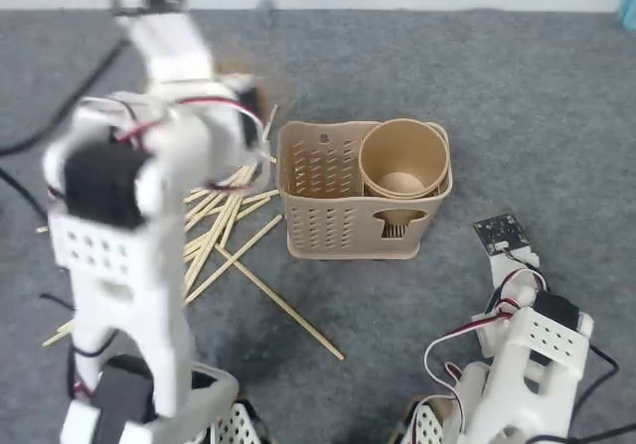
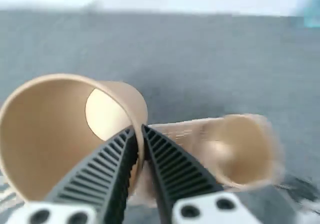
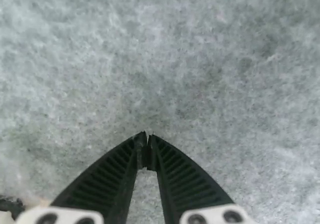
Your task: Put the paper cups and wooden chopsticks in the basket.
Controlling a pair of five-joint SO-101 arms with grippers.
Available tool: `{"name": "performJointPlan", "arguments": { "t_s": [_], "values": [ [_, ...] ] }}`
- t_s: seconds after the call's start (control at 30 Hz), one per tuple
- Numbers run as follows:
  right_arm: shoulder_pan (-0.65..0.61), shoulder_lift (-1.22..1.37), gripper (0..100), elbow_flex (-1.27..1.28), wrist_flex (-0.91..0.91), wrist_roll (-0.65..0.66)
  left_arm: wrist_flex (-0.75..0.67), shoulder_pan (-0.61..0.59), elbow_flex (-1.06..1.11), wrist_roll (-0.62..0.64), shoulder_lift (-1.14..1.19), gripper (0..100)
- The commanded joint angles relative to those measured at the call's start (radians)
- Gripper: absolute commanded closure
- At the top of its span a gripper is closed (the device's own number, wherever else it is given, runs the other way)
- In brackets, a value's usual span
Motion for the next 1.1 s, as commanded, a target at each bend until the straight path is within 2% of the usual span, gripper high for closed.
{"name": "performJointPlan", "arguments": {
  "t_s": [0.0,0.1,0.2,0.67,1.07],
  "values": [
    [0.007,-0.028,99.0,-0.008,-0.007,0.002,0.032,0.221,-0.150,0.014,0.003,99],
    [0.007,-0.028,99.0,-0.008,-0.007,0.002,0.032,0.356,-0.189,-0.003,0.026,99],
    [0.007,-0.028,99.0,-0.008,-0.007,0.002,0.032,0.420,-0.193,-0.080,0.064,99],
    [0.005,-0.028,99.0,-0.008,-0.007,0.002,0.005,0.425,-0.193,-0.158,0.252,99],
    [0.005,-0.028,99.0,-0.008,-0.007,0.002,0.021,0.430,-0.191,-0.158,0.361,98]
  ]
}}
